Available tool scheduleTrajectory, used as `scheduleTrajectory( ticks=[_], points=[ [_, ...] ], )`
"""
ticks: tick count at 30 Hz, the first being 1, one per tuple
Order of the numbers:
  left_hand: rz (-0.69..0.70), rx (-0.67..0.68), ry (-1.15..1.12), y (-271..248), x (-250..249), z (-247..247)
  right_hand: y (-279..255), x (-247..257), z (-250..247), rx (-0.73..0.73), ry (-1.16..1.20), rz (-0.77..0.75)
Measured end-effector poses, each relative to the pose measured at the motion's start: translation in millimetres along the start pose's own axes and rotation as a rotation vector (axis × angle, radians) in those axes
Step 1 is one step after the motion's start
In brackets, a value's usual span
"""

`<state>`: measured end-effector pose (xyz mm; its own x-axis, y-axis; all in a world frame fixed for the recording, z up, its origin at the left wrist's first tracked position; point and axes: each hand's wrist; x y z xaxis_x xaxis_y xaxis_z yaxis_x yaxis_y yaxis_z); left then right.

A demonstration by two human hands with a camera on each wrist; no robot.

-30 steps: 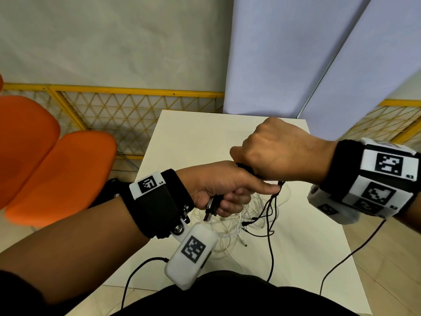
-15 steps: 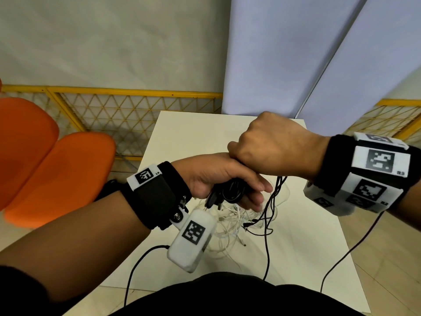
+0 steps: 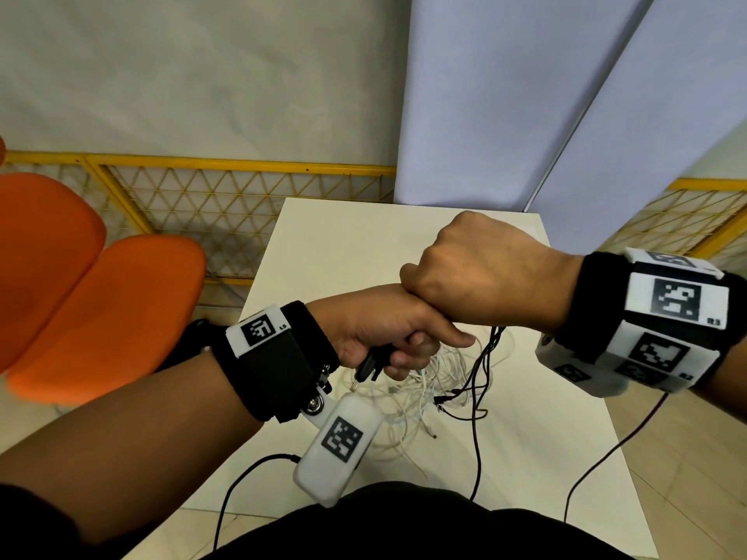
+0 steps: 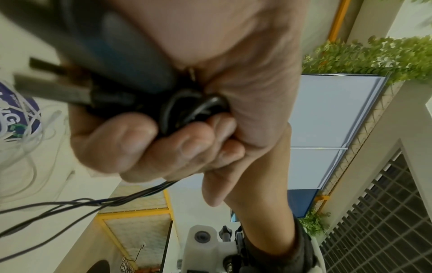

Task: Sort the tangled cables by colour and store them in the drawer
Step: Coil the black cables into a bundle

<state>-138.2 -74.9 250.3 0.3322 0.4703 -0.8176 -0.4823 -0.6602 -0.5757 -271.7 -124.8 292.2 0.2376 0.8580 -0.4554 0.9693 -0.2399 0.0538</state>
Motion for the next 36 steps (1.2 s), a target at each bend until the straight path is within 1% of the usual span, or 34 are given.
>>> scheduleTrajectory(
  ticks=[5,11,16,17,19,22,25,27,30,33,36],
  points=[
    [-0.013,-0.014,0.003,-1,0,-4,-1,-1,4,0.021,0.023,-0.002],
    [-0.019,-0.001,-0.022,-2,0,-1,-1,0,4,0.031,0.030,0.012],
    [0.019,-0.056,-0.052,0,-1,-3,-4,-6,6,0.007,0.153,0.045],
    [0.036,-0.074,-0.061,0,-2,-4,-4,-8,6,-0.002,0.211,0.085],
    [0.067,-0.115,-0.070,-1,-3,-8,-3,-14,4,-0.012,0.376,0.211],
    [0.103,-0.173,-0.079,-3,-3,-14,-5,-27,-2,0.072,0.741,0.371],
    [0.123,-0.218,-0.107,-4,-2,-19,-8,-43,-6,0.150,1.027,0.469],
    [0.138,-0.243,-0.132,-4,-1,-22,-12,-53,-7,0.191,1.119,0.487],
    [0.157,-0.285,-0.161,-3,-1,-23,-15,-59,-7,0.233,1.091,0.463],
    [0.177,-0.337,-0.201,-1,-2,-24,-16,-58,-4,0.209,0.999,0.488],
    [0.211,-0.362,-0.219,-1,-3,-26,-16,-56,-6,0.247,0.999,0.506]
  ],
)
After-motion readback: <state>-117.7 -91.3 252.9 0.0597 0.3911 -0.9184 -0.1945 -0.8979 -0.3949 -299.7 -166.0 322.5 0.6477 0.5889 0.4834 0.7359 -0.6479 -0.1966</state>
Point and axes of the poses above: each hand's wrist, its own y-axis towards the middle knuckle, its own z-axis out of the palm, x = y × z, and after that the axes turned 2 degrees about -x, right-handed
